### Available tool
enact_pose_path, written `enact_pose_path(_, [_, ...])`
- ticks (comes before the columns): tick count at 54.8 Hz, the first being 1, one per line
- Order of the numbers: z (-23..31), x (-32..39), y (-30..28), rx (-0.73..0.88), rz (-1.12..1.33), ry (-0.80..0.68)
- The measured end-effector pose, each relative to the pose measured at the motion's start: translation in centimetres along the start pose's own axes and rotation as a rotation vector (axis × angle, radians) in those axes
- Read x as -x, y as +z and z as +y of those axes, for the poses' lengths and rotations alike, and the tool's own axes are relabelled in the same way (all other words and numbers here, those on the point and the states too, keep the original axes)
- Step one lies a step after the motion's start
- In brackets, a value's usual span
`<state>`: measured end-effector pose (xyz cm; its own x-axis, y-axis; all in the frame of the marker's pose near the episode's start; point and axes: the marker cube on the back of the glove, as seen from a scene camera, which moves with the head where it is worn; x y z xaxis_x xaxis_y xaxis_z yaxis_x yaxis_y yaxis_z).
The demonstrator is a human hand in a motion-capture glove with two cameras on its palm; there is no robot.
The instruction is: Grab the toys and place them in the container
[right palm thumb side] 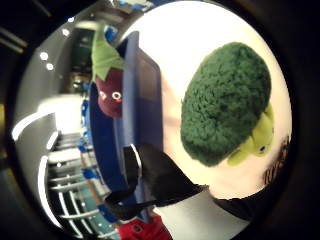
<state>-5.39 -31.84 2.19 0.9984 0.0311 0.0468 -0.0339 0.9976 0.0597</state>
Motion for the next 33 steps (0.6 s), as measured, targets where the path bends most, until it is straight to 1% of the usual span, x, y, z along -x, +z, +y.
enact_pose_path(9, [-0.5, 0.5, 3.5, 0.053, 0.014, -0.011])
enact_pose_path(15, [-0.8, 1.0, 5.1, 0.003, 0.071, -0.03])
enact_pose_path(19, [-0.7, 1.0, 5.3, -0.016, 0.094, -0.029])
enact_pose_path(26, [-0.8, 0.7, 4.9, -0.037, 0.06, -0.015])
enact_pose_path(33, [-0.8, 1.0, 4.4, -0.103, 0.049, -0.018])
